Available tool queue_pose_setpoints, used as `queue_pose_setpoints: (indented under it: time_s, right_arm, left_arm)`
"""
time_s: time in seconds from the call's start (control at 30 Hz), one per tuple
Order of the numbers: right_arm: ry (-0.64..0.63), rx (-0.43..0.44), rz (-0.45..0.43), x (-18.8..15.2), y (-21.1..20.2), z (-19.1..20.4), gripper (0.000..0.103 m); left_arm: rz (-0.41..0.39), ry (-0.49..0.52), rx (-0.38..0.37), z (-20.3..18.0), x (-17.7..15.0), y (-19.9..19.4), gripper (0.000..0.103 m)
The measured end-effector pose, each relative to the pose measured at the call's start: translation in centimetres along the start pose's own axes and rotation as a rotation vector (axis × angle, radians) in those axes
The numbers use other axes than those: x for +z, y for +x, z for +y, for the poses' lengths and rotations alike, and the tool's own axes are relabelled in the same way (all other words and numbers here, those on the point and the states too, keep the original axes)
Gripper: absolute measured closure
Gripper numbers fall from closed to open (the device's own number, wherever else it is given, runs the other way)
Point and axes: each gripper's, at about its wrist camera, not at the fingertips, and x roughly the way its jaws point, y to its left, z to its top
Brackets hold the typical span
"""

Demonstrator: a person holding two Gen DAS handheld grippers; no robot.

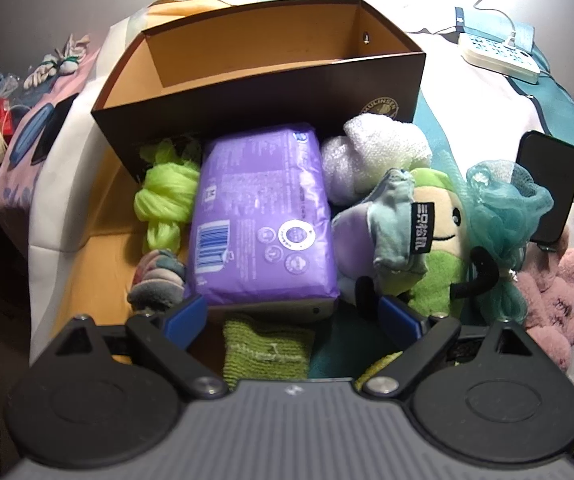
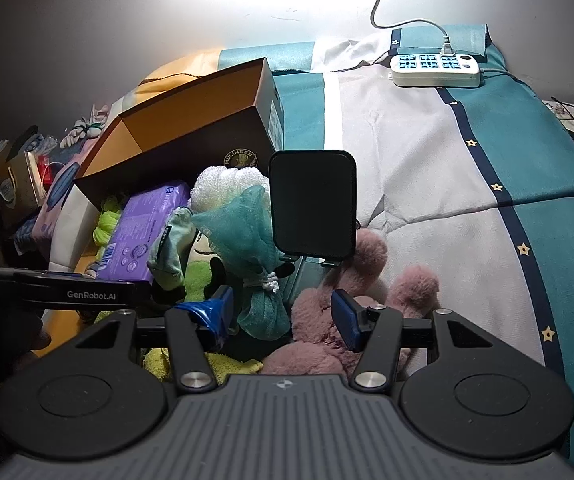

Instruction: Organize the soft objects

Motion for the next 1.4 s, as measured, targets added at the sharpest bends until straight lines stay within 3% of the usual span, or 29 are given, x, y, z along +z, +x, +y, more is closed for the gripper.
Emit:
queue_pose_setpoints:
  time_s: [0.13, 0.6, 1.4]
  right_arm:
    - [0.007, -0.001, 0.000, -0.1, 0.0, -0.1, 0.065]
    - [0.005, -0.001, 0.006, 0.1, 0.9, -0.7, 0.069]
    - [0.058, 0.000, -0.007, -0.4, 0.6, -1.9, 0.072]
  left_arm:
    - [0.007, -0.006, -0.029, 0.2, -0.4, 0.2, 0.010]
    - [0.013, 0.002, 0.008, -0.4, 0.8, 0.9, 0.010]
    - [0.005, 0.058, -0.006, -1.9, 1.0, 1.0, 0.011]
